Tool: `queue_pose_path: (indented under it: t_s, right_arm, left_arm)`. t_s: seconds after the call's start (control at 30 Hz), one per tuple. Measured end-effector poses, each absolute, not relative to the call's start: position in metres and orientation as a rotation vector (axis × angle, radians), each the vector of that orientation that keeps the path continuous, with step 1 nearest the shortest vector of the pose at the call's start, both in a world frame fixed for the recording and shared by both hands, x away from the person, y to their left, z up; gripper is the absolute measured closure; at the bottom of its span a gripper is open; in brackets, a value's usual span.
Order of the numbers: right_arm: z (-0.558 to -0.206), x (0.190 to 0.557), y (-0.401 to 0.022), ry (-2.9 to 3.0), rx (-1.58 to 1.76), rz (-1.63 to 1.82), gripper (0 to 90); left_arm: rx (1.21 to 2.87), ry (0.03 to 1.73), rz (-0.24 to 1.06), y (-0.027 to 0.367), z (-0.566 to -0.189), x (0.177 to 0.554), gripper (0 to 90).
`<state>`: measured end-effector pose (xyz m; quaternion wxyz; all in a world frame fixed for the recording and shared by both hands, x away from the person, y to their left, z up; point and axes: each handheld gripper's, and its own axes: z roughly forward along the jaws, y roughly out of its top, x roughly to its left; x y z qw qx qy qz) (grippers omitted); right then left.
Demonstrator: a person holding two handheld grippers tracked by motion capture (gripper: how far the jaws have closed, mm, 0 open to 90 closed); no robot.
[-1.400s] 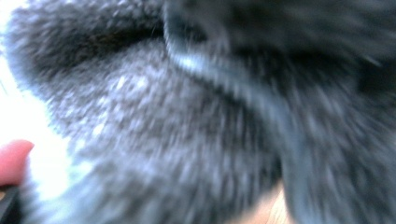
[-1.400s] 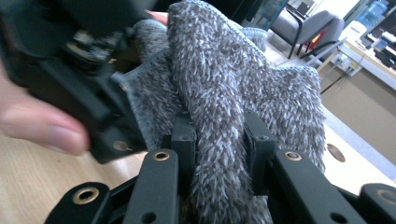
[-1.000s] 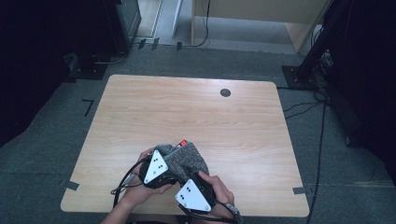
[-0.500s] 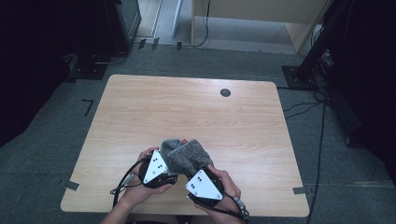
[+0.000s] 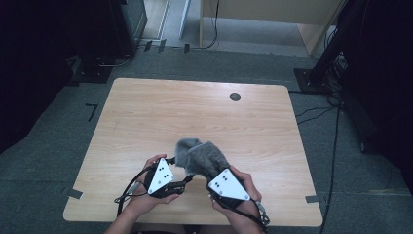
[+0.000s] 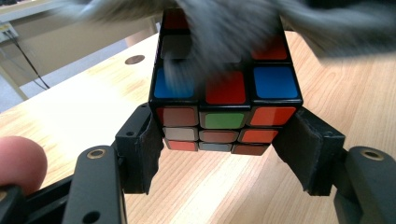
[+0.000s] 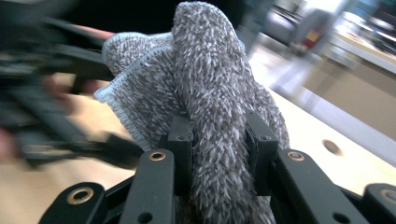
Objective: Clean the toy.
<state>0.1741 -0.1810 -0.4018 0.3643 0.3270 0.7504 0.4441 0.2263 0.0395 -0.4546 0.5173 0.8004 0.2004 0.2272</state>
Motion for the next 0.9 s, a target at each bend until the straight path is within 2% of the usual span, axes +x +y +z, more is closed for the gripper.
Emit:
queue_pose_path:
  t_s: [0.1, 0.6, 0.73, 0.8, 0.9]
  right_arm:
    - [-0.397, 0.177, -0.195, 1.889, 0.91, 1.206, 70.0]
    - [-0.402, 0.186, -0.203, 1.995, 0.88, 1.336, 70.1]
    - [-0.409, 0.193, -0.204, 2.042, 0.936, 1.264, 70.1]
    - [-0.407, 0.19, -0.207, 1.989, 0.954, 1.284, 70.2]
    - [-0.397, 0.177, -0.195, 1.97, 0.821, 1.332, 70.0]
  left_arm:
    - [1.912, 0.455, 0.534, 0.041, -0.454, 0.225, 34.8]
    - [1.8, 0.403, 0.445, 0.057, -0.442, 0.225, 34.9]
    - [1.821, 0.406, 0.486, 0.058, -0.441, 0.225, 34.9]
    - [1.881, 0.396, 0.557, 0.054, -0.444, 0.224, 34.8]
    - [1.922, 0.411, 0.586, 0.047, -0.447, 0.225, 34.8]
